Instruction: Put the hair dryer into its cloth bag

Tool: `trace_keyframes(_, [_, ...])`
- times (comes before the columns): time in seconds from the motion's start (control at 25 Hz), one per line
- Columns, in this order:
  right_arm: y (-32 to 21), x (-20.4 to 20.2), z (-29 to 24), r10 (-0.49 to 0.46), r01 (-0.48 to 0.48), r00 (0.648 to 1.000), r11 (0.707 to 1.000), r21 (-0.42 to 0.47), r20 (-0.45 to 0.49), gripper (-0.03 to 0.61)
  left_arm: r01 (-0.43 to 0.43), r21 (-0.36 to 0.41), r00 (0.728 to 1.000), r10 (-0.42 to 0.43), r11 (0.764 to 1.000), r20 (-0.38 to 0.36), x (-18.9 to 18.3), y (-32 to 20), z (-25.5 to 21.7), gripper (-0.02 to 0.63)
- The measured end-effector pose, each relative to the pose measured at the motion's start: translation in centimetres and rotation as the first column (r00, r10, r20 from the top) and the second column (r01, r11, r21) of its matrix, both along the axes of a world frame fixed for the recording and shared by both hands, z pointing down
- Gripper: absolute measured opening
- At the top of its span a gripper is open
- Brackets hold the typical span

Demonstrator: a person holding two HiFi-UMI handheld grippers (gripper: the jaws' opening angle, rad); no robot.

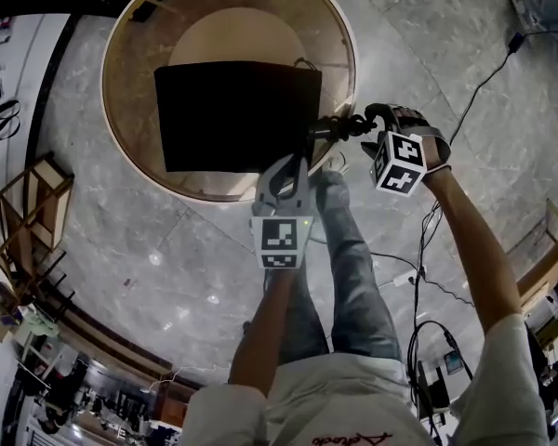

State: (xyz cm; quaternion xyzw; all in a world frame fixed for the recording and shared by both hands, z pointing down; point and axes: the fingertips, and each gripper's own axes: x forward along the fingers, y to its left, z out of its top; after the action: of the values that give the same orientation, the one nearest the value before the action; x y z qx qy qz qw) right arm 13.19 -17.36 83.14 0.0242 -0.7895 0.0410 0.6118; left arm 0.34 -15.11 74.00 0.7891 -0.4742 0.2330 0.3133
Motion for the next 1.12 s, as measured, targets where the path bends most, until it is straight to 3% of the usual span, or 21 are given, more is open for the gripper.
trace_keyframes(0.24, [-0.3, -1.1, 1.4, -0.062, 0.063, 0.998, 0.995, 0.074, -0.017, 0.305, -0.013, -0.005, 1.000, 0.013, 1.000, 0.008, 0.4, -0.1, 0.3, 0.041])
trace_keyframes(0.36, [-0.9, -1.4, 1.4, -0.061, 0.064, 0.998, 0.990, 0.123, -0.023, 0.210, -0.018, -0.005, 1.000, 0.018, 1.000, 0.008, 0.4, -0.2, 0.3, 0.041])
trace_keyframes(0.72, [-1.3, -2.0, -2.4, 0.023, -0.027, 0.999, 0.997, 0.069, 0.048, 0.127, -0.017, -0.002, 1.000, 0.017, 1.000, -0.004, 0.2, -0.1, 0.0, 0.041])
trace_keyframes(0.88, [-1.8, -2.7, -3.8, 0.003, -0.005, 1.000, 0.997, 0.076, 0.028, 0.123, -0.012, -0.010, 1.000, 0.012, 1.000, -0.015, 0.0, 0.0, 0.1, 0.041])
trace_keyframes(1.12, [-0.7, -3.8, -3.6, 0.083, -0.084, 0.996, 0.995, 0.053, 0.022, 0.123, -0.008, -0.002, 0.999, 0.008, 1.000, -0.038, 0.3, -0.2, -0.5, 0.041])
